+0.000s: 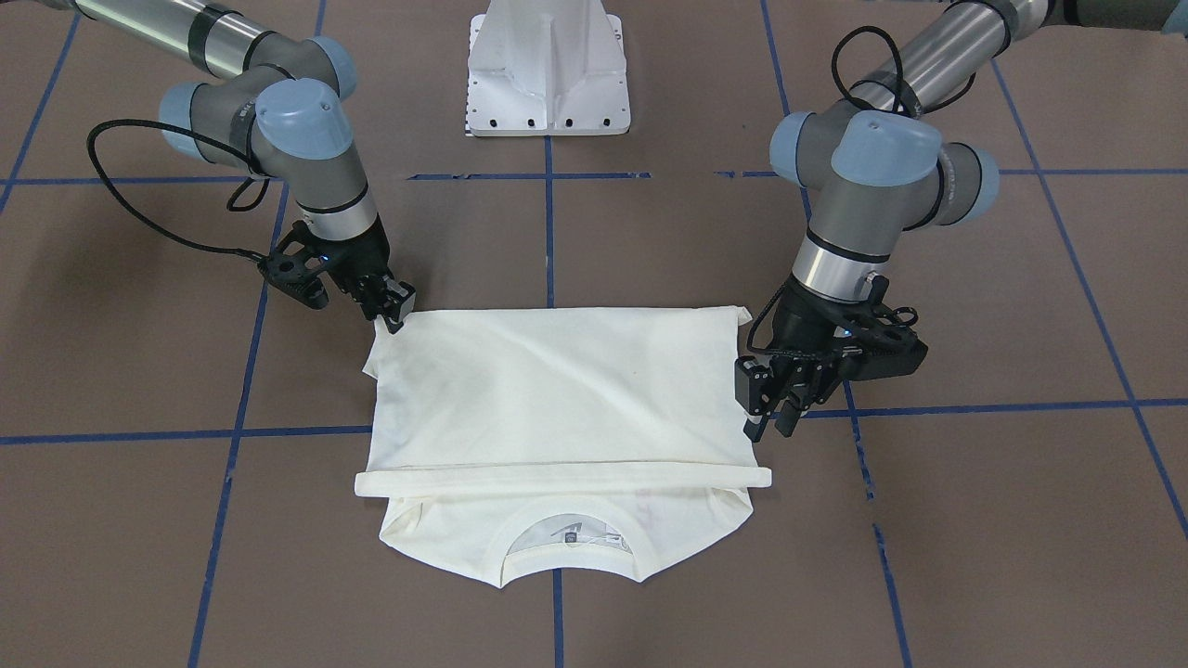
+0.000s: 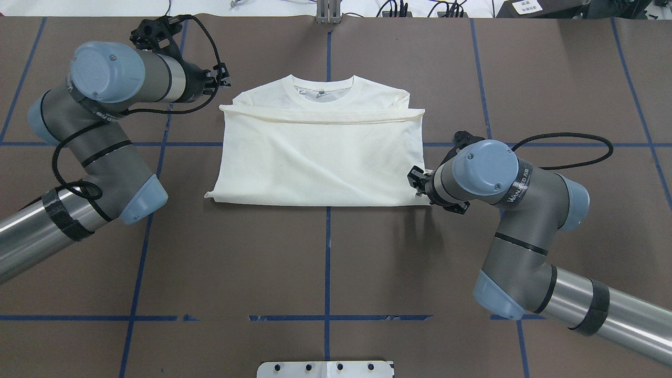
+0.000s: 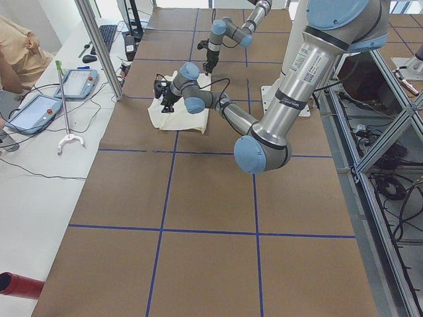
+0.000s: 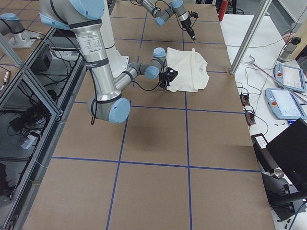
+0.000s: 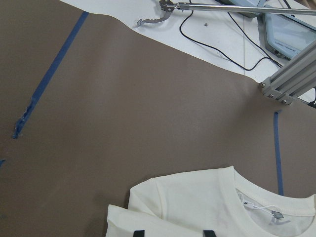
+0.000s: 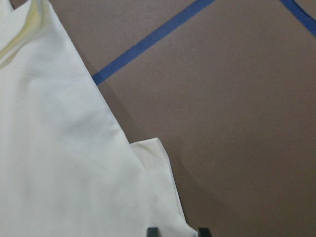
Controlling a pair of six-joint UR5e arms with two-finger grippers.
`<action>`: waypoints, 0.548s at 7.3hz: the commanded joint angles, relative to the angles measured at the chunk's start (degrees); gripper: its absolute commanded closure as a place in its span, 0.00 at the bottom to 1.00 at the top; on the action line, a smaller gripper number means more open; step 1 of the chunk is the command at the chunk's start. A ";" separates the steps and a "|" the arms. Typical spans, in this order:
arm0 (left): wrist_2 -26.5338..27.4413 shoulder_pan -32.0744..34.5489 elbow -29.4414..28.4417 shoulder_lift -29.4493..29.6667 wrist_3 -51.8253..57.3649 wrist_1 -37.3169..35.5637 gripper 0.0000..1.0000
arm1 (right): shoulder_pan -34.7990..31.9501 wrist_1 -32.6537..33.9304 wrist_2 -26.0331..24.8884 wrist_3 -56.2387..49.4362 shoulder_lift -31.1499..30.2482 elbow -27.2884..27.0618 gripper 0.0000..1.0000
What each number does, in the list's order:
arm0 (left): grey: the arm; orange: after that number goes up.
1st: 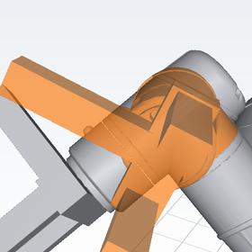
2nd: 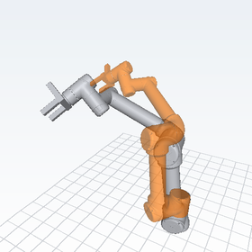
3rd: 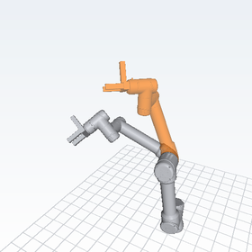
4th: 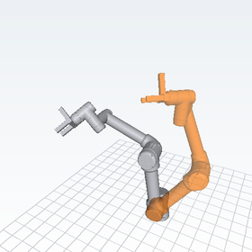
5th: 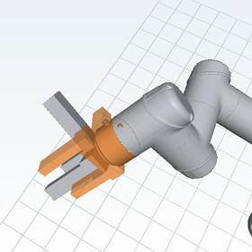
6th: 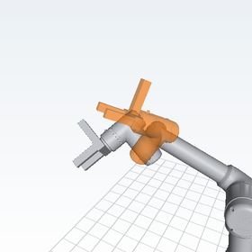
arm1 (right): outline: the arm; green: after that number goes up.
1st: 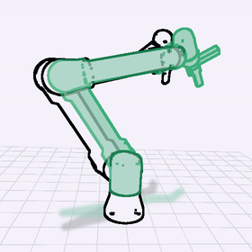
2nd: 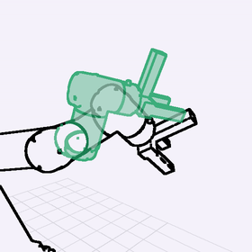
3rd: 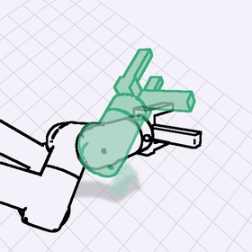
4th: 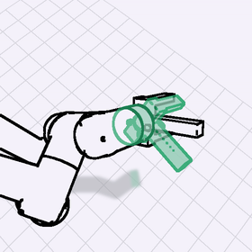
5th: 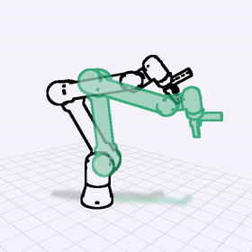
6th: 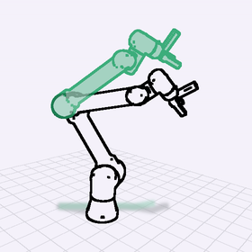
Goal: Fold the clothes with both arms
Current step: 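Grasp the shirt corner with the right gripper and drag it toward the robot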
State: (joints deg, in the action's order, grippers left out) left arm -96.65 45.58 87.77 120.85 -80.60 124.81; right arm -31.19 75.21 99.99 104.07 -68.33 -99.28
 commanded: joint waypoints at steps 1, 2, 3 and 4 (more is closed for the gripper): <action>0.15 0.12 0.12 -0.26 0.00 -0.01 0.51 | 0.07 -0.07 0.11 0.34 0.04 -0.64 1.00; 0.15 0.21 0.21 -0.26 0.00 -0.01 0.51 | -0.10 -0.07 0.29 0.26 -0.05 -1.26 1.00; 0.15 0.56 0.29 -0.26 0.00 -0.09 0.51 | -0.28 -0.07 0.90 -0.01 -1.97 -4.48 1.00; 0.06 0.83 0.90 -0.26 0.00 -0.09 0.52 | 0.33 -0.07 4.38 0.08 -6.86 -11.48 1.00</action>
State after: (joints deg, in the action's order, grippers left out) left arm -96.52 46.08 88.17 120.60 -80.60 124.75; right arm -31.21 75.14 101.50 104.17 -70.82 -104.29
